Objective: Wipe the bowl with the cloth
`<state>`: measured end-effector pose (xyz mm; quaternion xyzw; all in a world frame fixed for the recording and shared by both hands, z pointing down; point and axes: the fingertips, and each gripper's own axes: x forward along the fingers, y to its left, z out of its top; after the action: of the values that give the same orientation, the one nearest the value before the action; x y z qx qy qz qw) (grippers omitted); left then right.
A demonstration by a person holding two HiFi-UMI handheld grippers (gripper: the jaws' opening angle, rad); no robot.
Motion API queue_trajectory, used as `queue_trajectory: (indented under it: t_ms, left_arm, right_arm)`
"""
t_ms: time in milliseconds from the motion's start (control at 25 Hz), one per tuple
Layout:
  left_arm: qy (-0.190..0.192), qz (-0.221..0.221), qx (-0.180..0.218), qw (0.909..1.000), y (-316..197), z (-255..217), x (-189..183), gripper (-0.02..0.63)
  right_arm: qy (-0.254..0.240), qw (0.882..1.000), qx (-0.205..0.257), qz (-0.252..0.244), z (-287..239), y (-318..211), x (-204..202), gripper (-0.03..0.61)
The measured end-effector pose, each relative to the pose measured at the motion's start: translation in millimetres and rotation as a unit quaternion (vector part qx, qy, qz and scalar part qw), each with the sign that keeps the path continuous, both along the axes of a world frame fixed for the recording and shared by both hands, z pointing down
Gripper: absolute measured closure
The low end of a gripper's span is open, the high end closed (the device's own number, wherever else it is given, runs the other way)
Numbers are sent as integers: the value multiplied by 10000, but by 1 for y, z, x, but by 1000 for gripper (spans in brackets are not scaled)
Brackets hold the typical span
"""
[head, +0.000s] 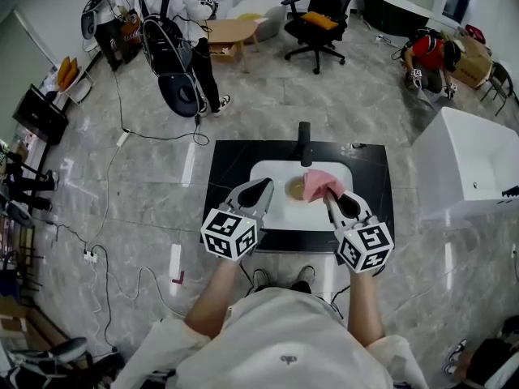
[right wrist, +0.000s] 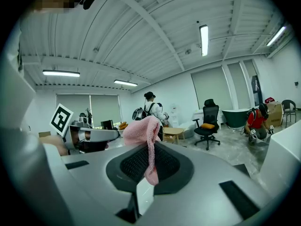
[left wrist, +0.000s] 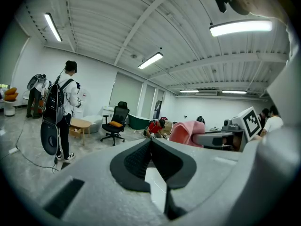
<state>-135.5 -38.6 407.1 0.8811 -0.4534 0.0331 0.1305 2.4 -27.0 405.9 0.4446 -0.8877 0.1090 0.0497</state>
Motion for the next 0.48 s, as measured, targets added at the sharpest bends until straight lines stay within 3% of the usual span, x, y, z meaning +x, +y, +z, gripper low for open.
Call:
queue_trajectory:
  t_ms: [480]
  left_arm:
    - [-94,-77,-61,9999,-4,1,30,600]
  right_arm:
    - [-69,9999,-56,-84,3,-7,28,563]
